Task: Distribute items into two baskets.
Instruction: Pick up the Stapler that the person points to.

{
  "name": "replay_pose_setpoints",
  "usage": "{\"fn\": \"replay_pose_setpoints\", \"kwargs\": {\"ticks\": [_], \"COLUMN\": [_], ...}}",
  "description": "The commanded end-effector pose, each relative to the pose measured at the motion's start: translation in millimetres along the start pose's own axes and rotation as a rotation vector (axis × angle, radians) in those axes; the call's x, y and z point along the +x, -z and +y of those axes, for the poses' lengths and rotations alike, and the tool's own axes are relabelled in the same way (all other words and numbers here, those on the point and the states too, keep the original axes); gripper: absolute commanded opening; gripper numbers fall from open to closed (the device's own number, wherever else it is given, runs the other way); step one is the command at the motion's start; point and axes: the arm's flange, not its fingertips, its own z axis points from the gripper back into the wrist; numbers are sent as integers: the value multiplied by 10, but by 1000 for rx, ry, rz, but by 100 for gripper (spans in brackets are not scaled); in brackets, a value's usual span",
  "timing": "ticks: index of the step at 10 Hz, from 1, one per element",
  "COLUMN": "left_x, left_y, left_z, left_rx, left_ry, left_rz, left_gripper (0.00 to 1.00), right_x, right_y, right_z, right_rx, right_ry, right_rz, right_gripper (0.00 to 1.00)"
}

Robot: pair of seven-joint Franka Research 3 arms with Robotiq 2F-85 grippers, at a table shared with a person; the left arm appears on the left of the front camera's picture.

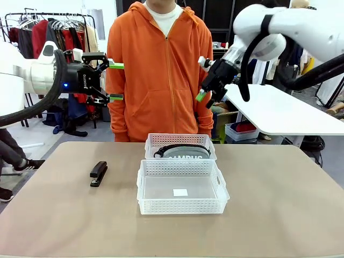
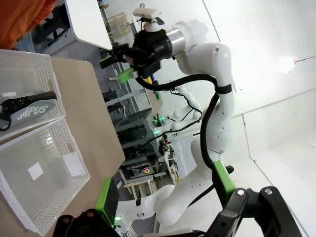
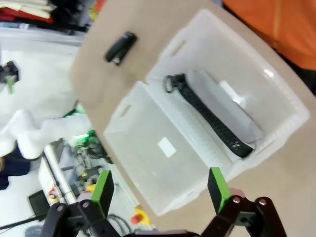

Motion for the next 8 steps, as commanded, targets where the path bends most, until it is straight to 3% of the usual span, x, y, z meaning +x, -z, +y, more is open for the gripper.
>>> {"fn": "replay_pose_setpoints", "kwargs": {"ticks": [1,2,5,6,7,8], "left_x": [-5,-5,-5,-5,-5,-5], "left_y": [2,2,2,2,2,2], "left_z": [-22,-22,-22,-22,-22,-22], "left_rx": [-7,-7,-7,-7,-7,-7], "left_ry": [3,3,3,3,3,3], "left_rz": [2,2,2,2,2,2], "left_gripper": [100,100,100,100,100,100], "right_x": [-274,-480,-878,-871,-628,-628], "right_y": [-230,-343,-584,-510,-759,-759], "right_z": [141,216,341,421,252,252], "right_rx": [164,213,180,47,202,202], "right_ry": [-25,11,97,62,100,100], "right_rz": [-80,-150,-226,-188,-192,-192], "right_gripper": [100,100,100,100,100,100]}}
